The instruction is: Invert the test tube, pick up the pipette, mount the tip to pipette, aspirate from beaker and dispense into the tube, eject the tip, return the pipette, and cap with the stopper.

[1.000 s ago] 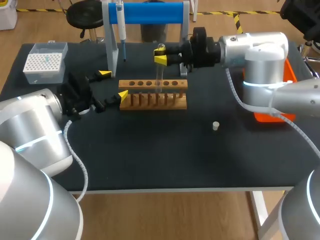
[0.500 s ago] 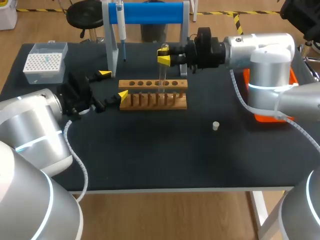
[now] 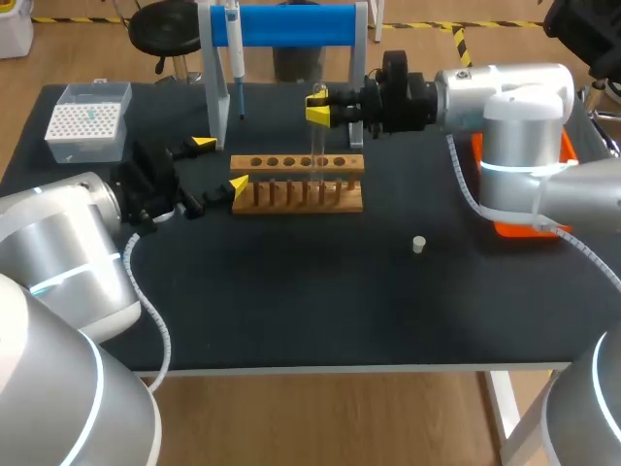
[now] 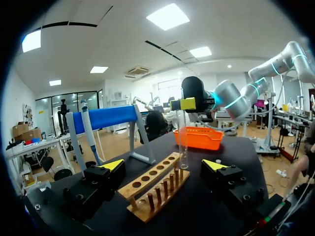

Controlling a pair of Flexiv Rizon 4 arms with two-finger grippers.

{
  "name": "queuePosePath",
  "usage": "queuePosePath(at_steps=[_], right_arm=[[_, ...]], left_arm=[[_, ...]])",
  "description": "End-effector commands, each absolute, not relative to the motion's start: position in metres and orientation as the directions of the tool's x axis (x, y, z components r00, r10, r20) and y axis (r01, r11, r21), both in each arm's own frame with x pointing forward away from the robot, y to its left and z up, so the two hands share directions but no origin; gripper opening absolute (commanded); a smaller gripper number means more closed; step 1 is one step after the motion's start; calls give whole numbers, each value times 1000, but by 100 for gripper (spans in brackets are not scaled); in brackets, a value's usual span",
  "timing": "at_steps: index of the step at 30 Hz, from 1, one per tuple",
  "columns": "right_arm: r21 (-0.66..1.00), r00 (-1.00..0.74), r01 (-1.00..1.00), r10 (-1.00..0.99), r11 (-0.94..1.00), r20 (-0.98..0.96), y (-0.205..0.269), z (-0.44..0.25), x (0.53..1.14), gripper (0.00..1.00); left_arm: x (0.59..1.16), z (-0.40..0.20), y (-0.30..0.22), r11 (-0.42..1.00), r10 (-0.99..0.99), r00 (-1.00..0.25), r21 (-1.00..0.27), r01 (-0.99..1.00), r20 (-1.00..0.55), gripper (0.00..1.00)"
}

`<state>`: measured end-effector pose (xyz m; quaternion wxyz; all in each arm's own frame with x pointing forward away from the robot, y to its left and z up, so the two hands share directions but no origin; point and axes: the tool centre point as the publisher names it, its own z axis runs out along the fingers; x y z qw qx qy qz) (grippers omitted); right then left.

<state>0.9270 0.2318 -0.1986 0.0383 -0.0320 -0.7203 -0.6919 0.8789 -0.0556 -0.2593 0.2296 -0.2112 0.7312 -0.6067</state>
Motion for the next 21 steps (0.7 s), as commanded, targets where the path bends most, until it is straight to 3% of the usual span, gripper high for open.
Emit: queuePosePath(at_steps=[1, 9, 21], right_arm=[[931, -936, 351, 36, 101, 349, 232, -193, 926, 0], [690, -693, 720, 57, 67, 718, 219, -191, 935, 0], [296, -299, 952, 38, 78, 953, 202, -196, 933, 0]], left_arm=[[878, -259, -57, 175, -592, -802, -984, -30, -81, 100], [878, -259, -57, 175, -592, -802, -984, -30, -81, 100], [878, -259, -57, 175, -592, -802, -984, -30, -81, 100]])
